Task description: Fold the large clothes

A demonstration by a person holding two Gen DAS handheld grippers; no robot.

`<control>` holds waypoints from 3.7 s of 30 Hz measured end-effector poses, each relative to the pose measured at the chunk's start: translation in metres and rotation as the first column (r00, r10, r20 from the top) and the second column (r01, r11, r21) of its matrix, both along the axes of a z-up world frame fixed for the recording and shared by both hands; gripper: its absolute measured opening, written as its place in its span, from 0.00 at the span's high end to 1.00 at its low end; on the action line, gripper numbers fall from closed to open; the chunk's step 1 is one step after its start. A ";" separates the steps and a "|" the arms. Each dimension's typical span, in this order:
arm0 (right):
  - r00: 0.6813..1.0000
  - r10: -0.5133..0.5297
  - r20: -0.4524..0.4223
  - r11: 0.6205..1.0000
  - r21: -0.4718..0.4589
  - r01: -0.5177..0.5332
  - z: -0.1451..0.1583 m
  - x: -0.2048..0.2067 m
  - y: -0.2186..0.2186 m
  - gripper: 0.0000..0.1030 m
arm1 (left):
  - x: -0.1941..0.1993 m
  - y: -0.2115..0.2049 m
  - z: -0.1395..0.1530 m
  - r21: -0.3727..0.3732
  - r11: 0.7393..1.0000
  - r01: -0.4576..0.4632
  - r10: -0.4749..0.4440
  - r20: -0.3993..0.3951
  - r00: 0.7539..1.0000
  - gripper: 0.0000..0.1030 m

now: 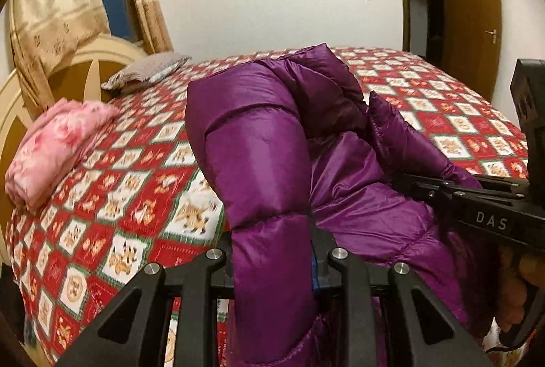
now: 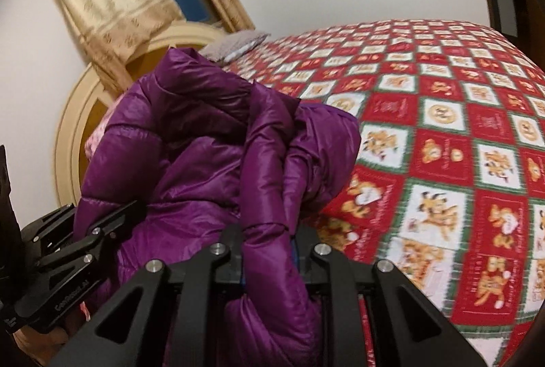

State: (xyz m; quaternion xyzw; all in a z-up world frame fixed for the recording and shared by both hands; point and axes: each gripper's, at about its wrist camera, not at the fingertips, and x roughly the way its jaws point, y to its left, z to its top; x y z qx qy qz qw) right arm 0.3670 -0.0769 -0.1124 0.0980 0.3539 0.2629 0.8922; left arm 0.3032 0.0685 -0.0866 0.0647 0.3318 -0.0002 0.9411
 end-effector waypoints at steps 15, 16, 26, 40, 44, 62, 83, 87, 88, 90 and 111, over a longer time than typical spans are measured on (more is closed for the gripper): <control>0.997 0.004 -0.080 0.998 -0.059 -0.009 -0.036 0.024 0.025 0.79 | 0.013 0.024 -0.050 -0.014 0.998 -0.063 0.061 -0.064 0.996 0.48; 0.996 0.002 -0.084 0.998 -0.060 -0.007 -0.038 0.025 0.025 0.79 | 0.014 0.026 -0.052 -0.014 0.998 -0.068 0.067 -0.066 0.996 0.46; 0.996 -0.013 -0.090 0.997 -0.076 0.006 -0.047 0.027 0.029 0.74 | 0.019 0.034 -0.060 0.030 0.991 -0.130 0.131 -0.044 0.990 0.20; 0.994 -0.060 -0.089 0.994 -0.094 0.052 -0.057 0.030 0.028 0.57 | 0.027 0.049 -0.071 -0.028 0.983 -0.179 0.177 -0.053 0.983 0.05; 0.994 -0.068 -0.089 0.993 -0.097 0.059 -0.060 0.030 0.028 0.54 | 0.027 0.049 -0.073 -0.036 0.983 -0.179 0.177 -0.054 0.983 0.04; 0.992 -0.117 0.038 0.979 -0.166 0.122 -0.009 -0.007 0.026 0.38 | -0.022 0.046 -0.012 -0.005 0.969 -0.245 0.245 0.052 0.968 0.04; 0.934 -0.128 0.335 0.969 -0.159 0.190 0.097 -0.149 0.012 0.22 | -0.158 0.028 0.097 -0.039 0.962 -0.270 0.270 0.272 0.923 0.04; 0.932 -0.129 0.338 0.971 -0.150 0.189 0.098 -0.156 0.006 0.22 | -0.159 0.027 0.095 -0.035 0.962 -0.270 0.269 0.270 0.924 0.04; 0.931 -0.130 0.341 0.970 -0.150 0.190 0.099 -0.156 0.006 0.22 | -0.159 0.027 0.095 -0.035 0.962 -0.271 0.270 0.270 0.924 0.04; 0.929 -0.133 0.345 0.969 -0.151 0.194 0.100 -0.159 0.004 0.21 | -0.159 0.027 0.095 -0.034 0.962 -0.271 0.270 0.271 0.924 0.04; 0.930 -0.125 0.347 0.972 -0.146 0.185 0.100 -0.161 0.008 0.20 | -0.160 0.028 0.094 -0.032 0.961 -0.273 0.271 0.266 0.925 0.04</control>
